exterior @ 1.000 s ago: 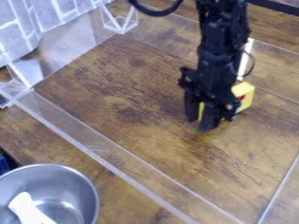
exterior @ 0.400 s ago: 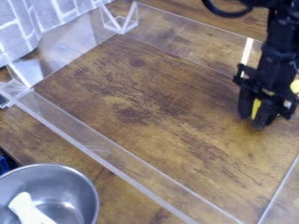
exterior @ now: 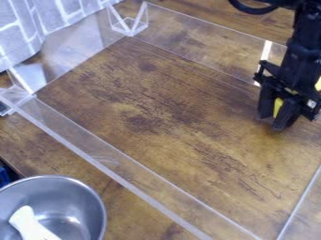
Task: Move the yellow butter to the left side of the table
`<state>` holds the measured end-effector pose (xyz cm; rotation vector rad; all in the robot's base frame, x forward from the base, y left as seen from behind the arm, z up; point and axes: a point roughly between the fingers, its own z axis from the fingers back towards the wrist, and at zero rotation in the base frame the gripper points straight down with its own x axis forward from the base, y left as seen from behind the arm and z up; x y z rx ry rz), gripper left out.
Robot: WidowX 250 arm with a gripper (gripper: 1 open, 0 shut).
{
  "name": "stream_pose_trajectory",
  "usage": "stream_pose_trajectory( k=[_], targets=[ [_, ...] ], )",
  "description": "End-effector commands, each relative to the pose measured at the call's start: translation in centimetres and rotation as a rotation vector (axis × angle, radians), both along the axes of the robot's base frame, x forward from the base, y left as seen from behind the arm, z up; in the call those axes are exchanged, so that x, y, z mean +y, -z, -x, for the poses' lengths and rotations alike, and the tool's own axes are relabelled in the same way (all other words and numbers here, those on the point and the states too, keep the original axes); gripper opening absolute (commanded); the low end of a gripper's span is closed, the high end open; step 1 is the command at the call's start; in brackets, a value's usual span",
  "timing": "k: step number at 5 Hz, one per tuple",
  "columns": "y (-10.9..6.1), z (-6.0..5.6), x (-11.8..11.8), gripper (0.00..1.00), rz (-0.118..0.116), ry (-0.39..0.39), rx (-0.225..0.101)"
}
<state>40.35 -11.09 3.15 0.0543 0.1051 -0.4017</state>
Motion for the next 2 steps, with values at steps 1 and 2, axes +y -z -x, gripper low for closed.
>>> stream_pose_trajectory(
  k=[1,2],
  targets=[
    [-2.37,-1.53,1.25,0.00,0.011,-0.032,-0.063],
    [-2.20,-1.60,1.64,0.00,0.002,-0.039,-0.046]
  ],
)
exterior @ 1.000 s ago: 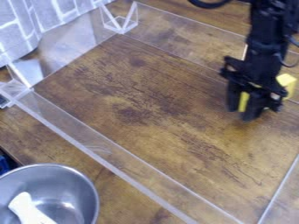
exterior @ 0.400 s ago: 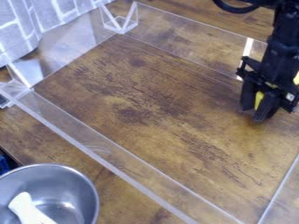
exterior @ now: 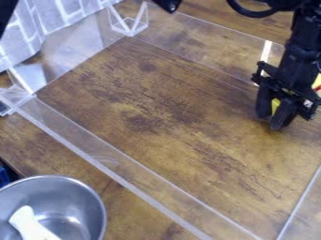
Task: Move the yellow butter to the left side of the table
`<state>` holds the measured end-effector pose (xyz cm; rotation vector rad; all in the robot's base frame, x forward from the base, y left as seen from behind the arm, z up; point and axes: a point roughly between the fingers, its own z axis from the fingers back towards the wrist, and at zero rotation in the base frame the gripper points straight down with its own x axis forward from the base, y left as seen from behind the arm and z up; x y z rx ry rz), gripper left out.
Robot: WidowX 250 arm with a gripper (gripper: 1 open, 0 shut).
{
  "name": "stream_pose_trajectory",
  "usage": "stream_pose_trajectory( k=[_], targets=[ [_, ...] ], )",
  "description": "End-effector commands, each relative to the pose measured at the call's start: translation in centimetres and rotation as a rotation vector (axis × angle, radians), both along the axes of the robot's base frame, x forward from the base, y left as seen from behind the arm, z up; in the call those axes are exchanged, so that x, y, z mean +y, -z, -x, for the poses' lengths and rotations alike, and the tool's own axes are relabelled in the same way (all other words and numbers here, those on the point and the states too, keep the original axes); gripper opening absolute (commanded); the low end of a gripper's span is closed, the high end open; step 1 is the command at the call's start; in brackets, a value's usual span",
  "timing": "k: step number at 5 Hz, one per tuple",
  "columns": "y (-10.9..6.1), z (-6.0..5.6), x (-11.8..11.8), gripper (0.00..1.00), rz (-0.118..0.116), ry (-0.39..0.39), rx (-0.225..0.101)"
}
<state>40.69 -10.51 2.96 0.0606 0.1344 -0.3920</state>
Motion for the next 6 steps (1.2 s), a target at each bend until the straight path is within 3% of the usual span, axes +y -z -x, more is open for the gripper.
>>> stream_pose_trajectory(
  k=[1,6],
  targets=[
    [-2.4,-1.2,1.4,0.00,0.005,-0.035,-0.055],
    [-2.0,-1.6,2.5,0.00,-0.019,-0.064,0.032]
  ],
)
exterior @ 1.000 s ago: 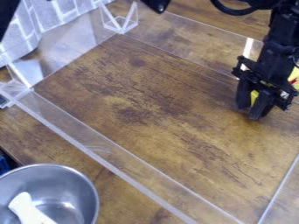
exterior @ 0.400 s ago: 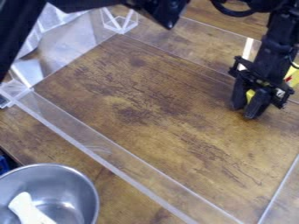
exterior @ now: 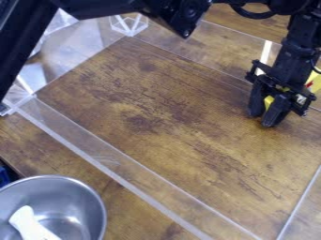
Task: Move the yellow butter to the left side of the table
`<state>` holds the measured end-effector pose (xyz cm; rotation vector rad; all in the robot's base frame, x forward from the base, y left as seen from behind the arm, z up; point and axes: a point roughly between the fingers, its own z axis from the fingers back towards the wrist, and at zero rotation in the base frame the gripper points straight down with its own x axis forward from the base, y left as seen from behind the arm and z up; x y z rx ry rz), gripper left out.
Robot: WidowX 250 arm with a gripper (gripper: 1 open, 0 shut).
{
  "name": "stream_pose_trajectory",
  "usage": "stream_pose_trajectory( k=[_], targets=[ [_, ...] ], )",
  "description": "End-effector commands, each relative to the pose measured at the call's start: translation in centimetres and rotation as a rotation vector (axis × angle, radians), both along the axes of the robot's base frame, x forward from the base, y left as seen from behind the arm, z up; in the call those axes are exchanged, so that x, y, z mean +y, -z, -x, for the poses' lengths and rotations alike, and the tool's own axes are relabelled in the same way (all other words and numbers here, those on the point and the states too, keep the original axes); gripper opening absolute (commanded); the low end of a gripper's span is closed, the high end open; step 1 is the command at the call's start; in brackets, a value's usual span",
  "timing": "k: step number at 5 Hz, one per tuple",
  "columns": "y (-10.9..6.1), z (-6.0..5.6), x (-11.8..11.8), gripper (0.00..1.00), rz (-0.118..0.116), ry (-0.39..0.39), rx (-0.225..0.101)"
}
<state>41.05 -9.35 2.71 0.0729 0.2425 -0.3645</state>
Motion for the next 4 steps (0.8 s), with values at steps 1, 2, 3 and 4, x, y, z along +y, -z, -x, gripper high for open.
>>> stream_pose_trajectory(
  k=[1,2,3,4],
  targets=[
    [-2.20,-1.12,1.43,0.00,0.014,-0.039,-0.061],
    [-2.20,-1.01,1.55,0.00,0.015,-0.042,-0.051],
    [-2.17,-0.91,1.67,0.00,0.016,-0.046,-0.042],
    [-2.13,-0.81,1.79,0.00,0.018,-0.050,-0.032]
  ],
)
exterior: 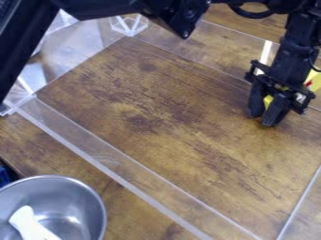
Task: Move the yellow butter to the left side of the table
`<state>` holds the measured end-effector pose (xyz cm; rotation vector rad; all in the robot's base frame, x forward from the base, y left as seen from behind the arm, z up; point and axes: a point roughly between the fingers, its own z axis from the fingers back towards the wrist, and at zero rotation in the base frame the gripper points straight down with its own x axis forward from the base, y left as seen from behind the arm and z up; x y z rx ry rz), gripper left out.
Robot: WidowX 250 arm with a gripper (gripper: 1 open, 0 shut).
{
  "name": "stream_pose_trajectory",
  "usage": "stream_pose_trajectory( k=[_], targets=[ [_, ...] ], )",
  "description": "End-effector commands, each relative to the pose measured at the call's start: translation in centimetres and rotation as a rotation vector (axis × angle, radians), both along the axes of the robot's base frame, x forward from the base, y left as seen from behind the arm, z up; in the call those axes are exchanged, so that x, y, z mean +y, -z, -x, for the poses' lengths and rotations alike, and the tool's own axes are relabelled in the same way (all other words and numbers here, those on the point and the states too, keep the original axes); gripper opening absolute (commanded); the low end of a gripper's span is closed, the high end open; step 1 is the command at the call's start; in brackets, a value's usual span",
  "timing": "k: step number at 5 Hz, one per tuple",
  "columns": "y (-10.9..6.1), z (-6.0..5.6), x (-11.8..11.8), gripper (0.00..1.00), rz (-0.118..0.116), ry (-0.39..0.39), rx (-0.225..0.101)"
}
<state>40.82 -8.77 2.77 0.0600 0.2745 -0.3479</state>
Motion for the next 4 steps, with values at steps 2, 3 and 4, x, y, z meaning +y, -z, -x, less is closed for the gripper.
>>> stream_pose_trajectory(
  k=[2,3,4],
  targets=[
    [-3.3,-0.6,1.5,0.00,0.018,-0.027,-0.053],
    [-3.9,-0.4,1.6,0.00,0.021,-0.024,-0.046],
    [-4.5,-0.2,1.8,0.00,0.024,-0.021,-0.041]
  ],
)
